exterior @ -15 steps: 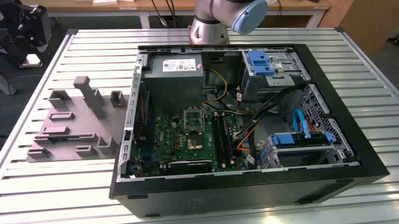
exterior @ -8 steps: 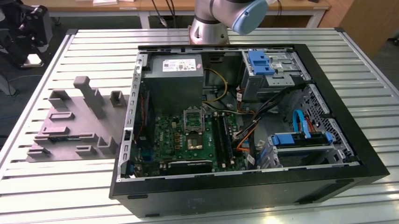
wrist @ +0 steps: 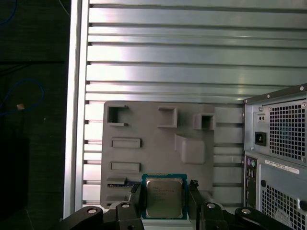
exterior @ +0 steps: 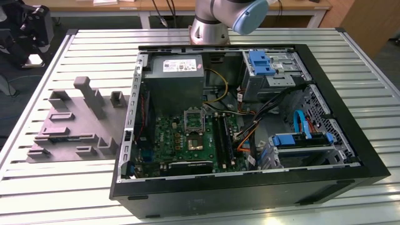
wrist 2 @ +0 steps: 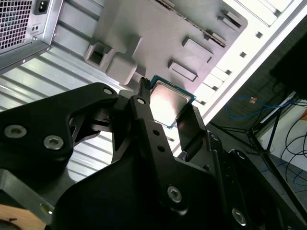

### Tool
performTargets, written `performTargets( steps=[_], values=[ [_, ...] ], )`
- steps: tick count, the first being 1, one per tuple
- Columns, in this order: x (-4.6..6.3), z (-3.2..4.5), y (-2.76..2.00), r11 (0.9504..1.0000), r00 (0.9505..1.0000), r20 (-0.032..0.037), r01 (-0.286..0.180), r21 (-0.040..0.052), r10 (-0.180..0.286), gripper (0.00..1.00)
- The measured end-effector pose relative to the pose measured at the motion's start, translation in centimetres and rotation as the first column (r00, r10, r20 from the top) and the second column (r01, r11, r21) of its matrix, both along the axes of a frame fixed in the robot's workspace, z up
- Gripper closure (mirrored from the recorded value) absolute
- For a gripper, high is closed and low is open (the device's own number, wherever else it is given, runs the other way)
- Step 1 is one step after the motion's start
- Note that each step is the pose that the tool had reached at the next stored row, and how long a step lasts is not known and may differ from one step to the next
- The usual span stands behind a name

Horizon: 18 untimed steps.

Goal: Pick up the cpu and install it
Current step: 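Pick up the cpu and move it towards the insertion slot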

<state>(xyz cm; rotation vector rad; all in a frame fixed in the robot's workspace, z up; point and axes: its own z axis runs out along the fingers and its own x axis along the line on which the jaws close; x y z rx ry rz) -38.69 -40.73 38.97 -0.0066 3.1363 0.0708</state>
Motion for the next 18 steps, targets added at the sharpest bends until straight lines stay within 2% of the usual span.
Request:
performTargets(
  steps=[18],
  values=[
    [0.47, 0.01, 0.0, 1.0, 1.0, -0.0001, 0.0, 0.0, 0.0, 0.53]
  ],
)
